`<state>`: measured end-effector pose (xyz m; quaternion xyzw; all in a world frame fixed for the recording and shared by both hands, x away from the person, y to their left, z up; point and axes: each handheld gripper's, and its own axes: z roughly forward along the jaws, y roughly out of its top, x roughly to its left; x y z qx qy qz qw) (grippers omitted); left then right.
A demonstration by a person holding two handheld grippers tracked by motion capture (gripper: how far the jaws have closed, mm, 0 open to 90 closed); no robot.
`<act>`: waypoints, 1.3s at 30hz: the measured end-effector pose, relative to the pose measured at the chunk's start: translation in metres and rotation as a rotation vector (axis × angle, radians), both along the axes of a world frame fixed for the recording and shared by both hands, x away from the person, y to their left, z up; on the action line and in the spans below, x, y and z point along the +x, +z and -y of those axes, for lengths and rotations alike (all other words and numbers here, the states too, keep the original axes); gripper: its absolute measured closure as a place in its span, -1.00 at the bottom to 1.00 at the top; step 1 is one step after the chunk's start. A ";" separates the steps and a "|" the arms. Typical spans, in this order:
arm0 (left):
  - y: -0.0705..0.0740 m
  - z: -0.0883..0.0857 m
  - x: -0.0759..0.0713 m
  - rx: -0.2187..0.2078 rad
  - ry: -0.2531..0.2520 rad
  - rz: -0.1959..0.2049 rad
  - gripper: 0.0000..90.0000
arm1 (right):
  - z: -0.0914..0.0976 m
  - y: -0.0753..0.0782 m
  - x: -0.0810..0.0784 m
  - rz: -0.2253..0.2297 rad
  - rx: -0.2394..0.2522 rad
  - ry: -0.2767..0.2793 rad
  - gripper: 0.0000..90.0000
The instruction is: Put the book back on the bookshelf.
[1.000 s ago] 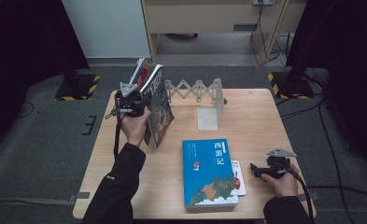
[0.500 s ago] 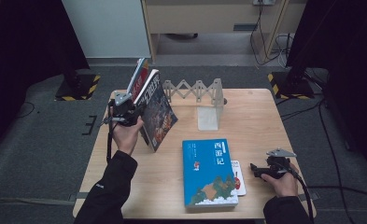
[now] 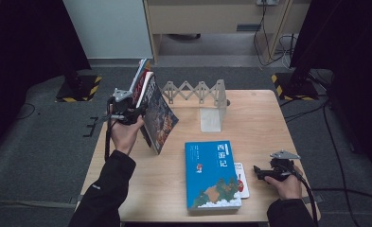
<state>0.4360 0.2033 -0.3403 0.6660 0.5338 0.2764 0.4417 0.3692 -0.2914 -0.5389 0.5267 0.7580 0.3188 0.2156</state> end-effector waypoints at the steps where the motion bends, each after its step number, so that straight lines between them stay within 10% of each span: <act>1: 0.001 0.002 0.001 0.009 0.005 0.000 0.61 | 0.000 0.000 0.000 0.000 0.000 0.000 -0.92; 21: 0.010 0.016 0.015 0.075 0.082 -0.079 0.81 | 0.000 0.000 0.000 0.001 -0.003 0.009 -0.92; 39: 0.041 0.013 0.010 0.001 0.122 0.053 0.83 | -0.001 0.000 0.000 -0.001 0.000 0.006 -0.92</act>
